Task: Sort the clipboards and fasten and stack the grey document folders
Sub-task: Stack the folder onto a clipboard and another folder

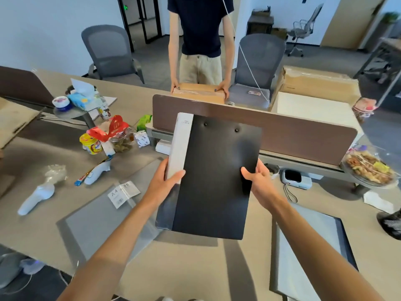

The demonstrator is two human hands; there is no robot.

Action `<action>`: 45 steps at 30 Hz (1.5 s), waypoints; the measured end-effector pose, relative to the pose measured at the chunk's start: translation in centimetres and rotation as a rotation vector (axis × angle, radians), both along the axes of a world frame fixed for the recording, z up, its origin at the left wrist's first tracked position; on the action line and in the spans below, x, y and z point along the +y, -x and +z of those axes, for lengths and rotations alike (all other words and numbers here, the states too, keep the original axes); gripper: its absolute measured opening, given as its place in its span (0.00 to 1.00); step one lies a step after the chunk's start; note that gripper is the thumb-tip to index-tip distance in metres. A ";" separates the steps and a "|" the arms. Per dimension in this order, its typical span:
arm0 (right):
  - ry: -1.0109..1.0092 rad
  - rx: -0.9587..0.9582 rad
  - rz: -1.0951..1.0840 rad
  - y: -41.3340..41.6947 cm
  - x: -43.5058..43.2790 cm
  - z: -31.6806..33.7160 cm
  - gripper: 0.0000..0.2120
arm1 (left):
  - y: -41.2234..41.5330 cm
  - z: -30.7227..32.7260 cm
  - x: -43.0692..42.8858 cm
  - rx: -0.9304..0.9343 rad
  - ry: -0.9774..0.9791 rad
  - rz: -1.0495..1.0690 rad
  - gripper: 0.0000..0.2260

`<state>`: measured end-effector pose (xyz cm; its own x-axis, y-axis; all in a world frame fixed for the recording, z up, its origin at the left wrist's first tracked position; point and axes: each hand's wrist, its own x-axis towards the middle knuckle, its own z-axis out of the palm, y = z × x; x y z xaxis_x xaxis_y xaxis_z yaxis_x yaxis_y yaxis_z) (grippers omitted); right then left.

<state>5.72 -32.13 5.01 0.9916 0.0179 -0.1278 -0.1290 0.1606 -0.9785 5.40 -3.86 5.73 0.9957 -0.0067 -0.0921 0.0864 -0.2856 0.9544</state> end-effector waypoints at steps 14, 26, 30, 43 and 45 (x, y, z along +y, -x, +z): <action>0.267 0.293 -0.237 3.4 -1.6 -5.3 0.19 | 2.6 -6.5 -5.6 0.252 0.232 0.150 0.12; 0.488 0.607 -0.331 8.5 -3.7 -12.2 0.18 | 1.5 -17.4 -6.7 0.514 -0.289 -0.266 0.29; 0.419 0.637 -0.502 10.4 -5.4 -12.6 0.10 | 0.6 -17.4 -8.1 0.541 -0.400 -0.384 0.29; 0.370 0.628 -0.833 14.7 -12.1 -13.4 0.14 | 2.9 -15.9 -16.9 0.272 -0.720 -0.827 0.21; 0.373 0.633 -0.848 15.0 -14.0 -13.6 0.14 | 3.7 -15.5 -19.1 0.327 -0.660 -0.883 0.22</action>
<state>-9.31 -46.17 -8.59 0.4197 -0.7767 -0.4696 -0.6080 0.1435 -0.7808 1.69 -22.98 -9.76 0.5955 -0.5449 -0.5904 -0.1769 -0.8057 0.5652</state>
